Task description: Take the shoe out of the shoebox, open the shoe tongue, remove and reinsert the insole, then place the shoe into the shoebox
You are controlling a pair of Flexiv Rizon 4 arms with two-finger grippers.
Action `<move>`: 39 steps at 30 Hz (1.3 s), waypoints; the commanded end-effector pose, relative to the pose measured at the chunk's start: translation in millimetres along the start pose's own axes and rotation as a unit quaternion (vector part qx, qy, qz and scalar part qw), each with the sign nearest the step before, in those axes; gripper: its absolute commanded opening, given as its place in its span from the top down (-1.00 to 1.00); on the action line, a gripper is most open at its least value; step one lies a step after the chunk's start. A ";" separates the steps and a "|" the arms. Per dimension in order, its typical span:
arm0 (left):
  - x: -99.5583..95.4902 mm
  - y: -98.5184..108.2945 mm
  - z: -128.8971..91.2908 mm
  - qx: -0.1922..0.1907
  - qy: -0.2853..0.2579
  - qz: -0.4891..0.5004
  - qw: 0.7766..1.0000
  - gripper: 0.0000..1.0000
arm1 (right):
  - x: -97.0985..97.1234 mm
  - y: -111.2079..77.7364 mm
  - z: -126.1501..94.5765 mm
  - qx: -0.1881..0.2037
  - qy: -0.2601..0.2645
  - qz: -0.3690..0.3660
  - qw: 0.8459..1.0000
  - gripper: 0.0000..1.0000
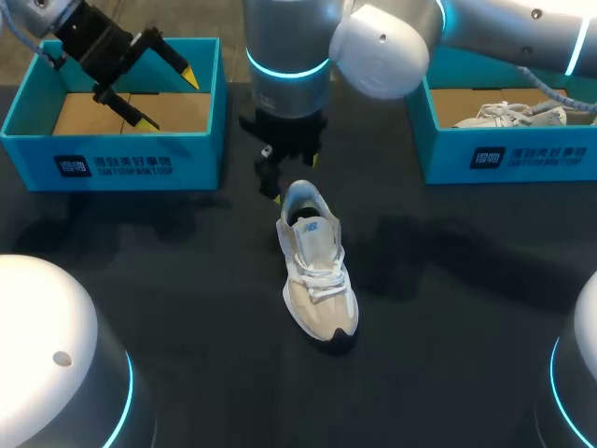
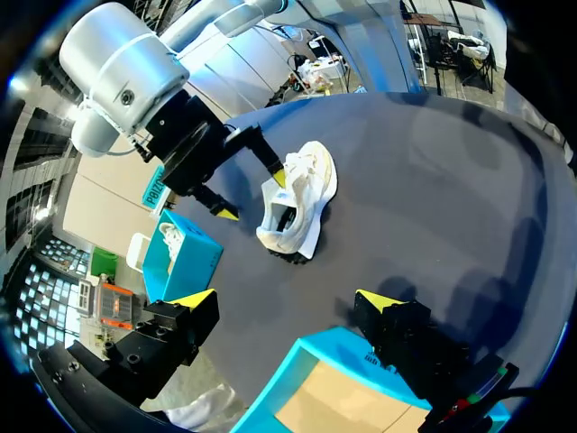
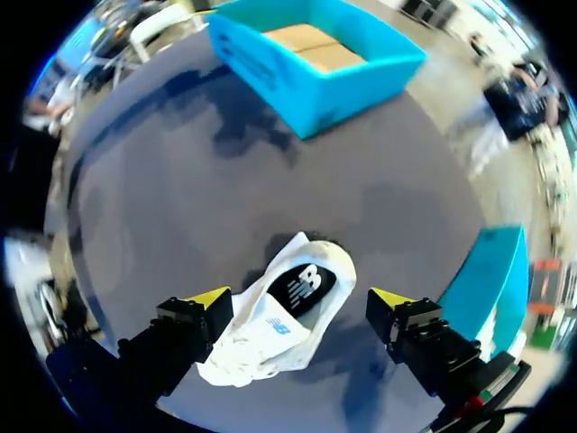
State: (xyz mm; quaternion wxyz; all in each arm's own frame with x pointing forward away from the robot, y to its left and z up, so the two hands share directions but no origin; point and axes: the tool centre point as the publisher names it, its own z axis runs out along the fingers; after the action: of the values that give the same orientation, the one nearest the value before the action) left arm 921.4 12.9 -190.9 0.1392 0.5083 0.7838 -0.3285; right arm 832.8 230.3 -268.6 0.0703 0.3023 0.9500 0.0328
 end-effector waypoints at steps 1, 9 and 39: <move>-0.1 -0.9 -0.3 -0.002 0.002 0.000 1.000 -1.00 | -0.9 -0.9 1.3 -0.031 0.013 -0.181 0.983 -1.00; -0.1 -0.9 -0.3 -0.002 0.002 0.000 1.000 -1.00 | -0.9 -0.9 1.3 -0.031 0.013 -0.181 0.983 -1.00; -0.1 -0.9 -0.3 -0.002 0.002 0.000 1.000 -1.00 | -57.1 17.4 103.8 0.029 -0.039 -0.363 0.931 -1.00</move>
State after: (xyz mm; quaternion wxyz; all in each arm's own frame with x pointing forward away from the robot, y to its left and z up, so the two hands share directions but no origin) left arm 921.4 12.9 -190.9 0.1392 0.5083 0.7838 -0.3285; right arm 898.2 211.6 -350.8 0.1102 -0.0583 0.9916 -0.0348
